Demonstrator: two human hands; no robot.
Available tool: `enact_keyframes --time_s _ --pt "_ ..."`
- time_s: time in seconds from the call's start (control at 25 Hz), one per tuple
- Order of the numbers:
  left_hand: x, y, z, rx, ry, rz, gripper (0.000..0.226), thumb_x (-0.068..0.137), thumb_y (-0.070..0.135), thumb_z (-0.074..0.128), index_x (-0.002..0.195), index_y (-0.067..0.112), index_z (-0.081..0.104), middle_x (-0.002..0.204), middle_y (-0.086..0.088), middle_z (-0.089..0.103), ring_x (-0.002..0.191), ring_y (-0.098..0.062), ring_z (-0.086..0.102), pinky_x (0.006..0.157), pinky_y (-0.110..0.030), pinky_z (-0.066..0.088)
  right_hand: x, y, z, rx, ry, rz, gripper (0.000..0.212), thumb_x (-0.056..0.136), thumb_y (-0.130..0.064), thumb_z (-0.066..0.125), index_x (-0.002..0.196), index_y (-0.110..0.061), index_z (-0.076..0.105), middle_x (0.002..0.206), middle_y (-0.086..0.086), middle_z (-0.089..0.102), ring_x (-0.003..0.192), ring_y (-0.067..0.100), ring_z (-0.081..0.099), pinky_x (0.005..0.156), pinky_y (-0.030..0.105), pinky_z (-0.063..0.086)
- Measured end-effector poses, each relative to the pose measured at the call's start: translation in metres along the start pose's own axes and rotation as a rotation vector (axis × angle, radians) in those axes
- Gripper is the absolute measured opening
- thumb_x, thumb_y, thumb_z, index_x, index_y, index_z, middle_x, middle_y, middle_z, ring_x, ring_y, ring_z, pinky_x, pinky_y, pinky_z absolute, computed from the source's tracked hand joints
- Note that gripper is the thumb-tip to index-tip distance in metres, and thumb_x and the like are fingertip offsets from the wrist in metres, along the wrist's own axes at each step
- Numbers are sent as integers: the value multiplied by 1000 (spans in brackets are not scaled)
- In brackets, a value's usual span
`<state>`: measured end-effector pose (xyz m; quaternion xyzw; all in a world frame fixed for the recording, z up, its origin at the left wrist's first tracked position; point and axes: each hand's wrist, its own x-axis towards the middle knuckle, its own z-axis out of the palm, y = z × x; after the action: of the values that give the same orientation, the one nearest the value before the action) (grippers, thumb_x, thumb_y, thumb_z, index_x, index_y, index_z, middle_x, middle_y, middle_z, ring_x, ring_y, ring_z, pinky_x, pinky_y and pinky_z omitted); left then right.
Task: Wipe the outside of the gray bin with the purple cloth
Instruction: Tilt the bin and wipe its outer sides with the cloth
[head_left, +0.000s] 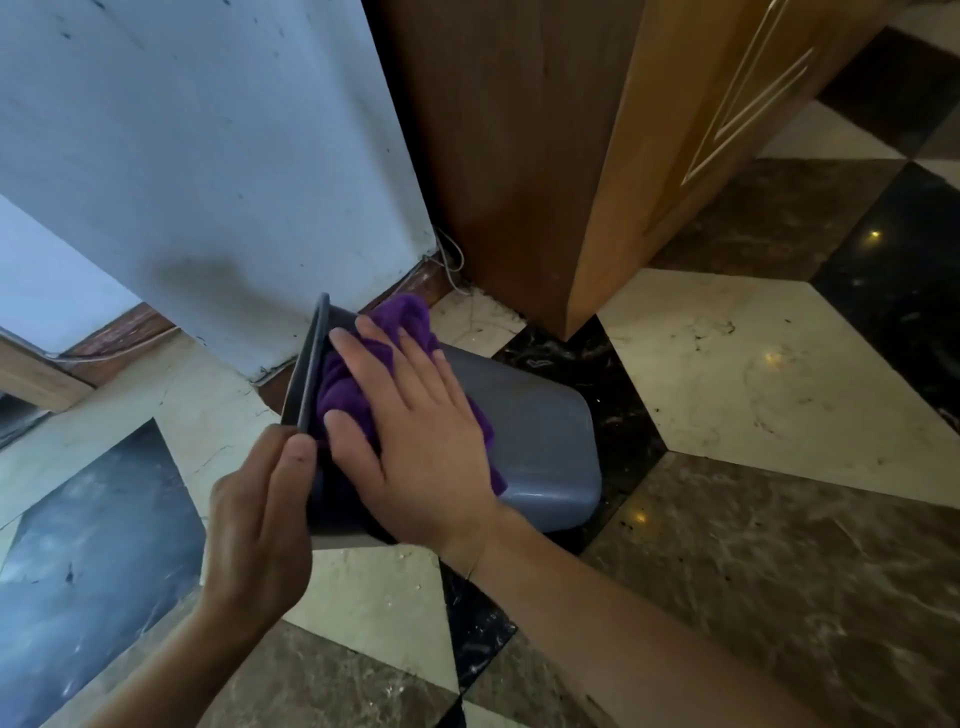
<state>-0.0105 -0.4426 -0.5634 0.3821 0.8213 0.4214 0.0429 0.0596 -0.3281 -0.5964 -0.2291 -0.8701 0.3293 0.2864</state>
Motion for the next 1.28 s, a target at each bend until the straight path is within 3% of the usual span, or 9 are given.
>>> enact_keyframes --time_s 0.2,0.32,0.44,0.6,0.76,0.88,1.0,1.16,1.28 --pt "2 -9 -4 61 38 -6 35 95 35 30 63 25 38 59 2 42 49 -15 37 44 -22 23 10 81 -15 -15 64 322 44 95 -47 38 130 -27 55 125 3 64 116 26 54 107 43 37" --pt "8 -9 -4 54 55 -64 35 95 34 30 61 31 38 58 6 43 50 -13 36 45 -29 25 4 136 -28 -38 10 571 37 98 -48 37 119 -26 57 109 4 66 103 28 61 88 41 49" --pt "9 -12 -7 49 89 -105 35 94 36 30 60 33 40 56 10 46 50 -14 38 46 -36 28 -17 161 -38 62 86 768 36 100 -46 37 113 -20 59 91 3 65 92 31 67 78 39 52" --pt "-5 -8 -4 70 97 -66 33 94 32 30 62 26 34 61 8 45 51 -8 38 47 -28 25 -42 111 -27 120 285 569 34 101 -40 37 116 -24 63 98 -5 70 91 15 67 88 42 54" --pt "-10 4 6 39 65 -14 32 96 23 34 64 25 35 60 7 50 48 -8 41 43 -20 26 -45 9 -9 300 169 187 43 100 -50 35 126 -29 61 134 -9 63 125 10 56 111 38 39" --pt "-15 7 8 -28 42 32 28 92 26 33 66 24 42 61 2 54 43 -9 45 39 -20 32 -31 -23 -10 150 9 -39 57 98 -51 36 150 -27 37 157 -4 42 145 16 36 123 36 15" --pt "-14 6 6 -10 68 28 28 92 29 33 65 28 40 60 7 52 45 -5 42 40 -16 27 -13 1 -13 39 -82 7 63 97 -54 41 154 -32 24 162 -7 31 149 16 25 124 36 7" --pt "-12 3 2 15 87 -20 34 93 24 33 61 36 35 54 14 43 47 -1 36 43 -15 25 -3 74 -19 20 9 325 52 94 -50 42 142 -31 46 140 0 58 130 24 49 113 38 33" --pt "-13 -5 -4 -35 43 -61 33 92 31 31 62 38 39 56 12 43 49 -4 37 46 -19 24 -9 117 -28 -15 -1 505 38 96 -49 40 129 -34 52 115 -1 62 113 25 57 95 39 43"
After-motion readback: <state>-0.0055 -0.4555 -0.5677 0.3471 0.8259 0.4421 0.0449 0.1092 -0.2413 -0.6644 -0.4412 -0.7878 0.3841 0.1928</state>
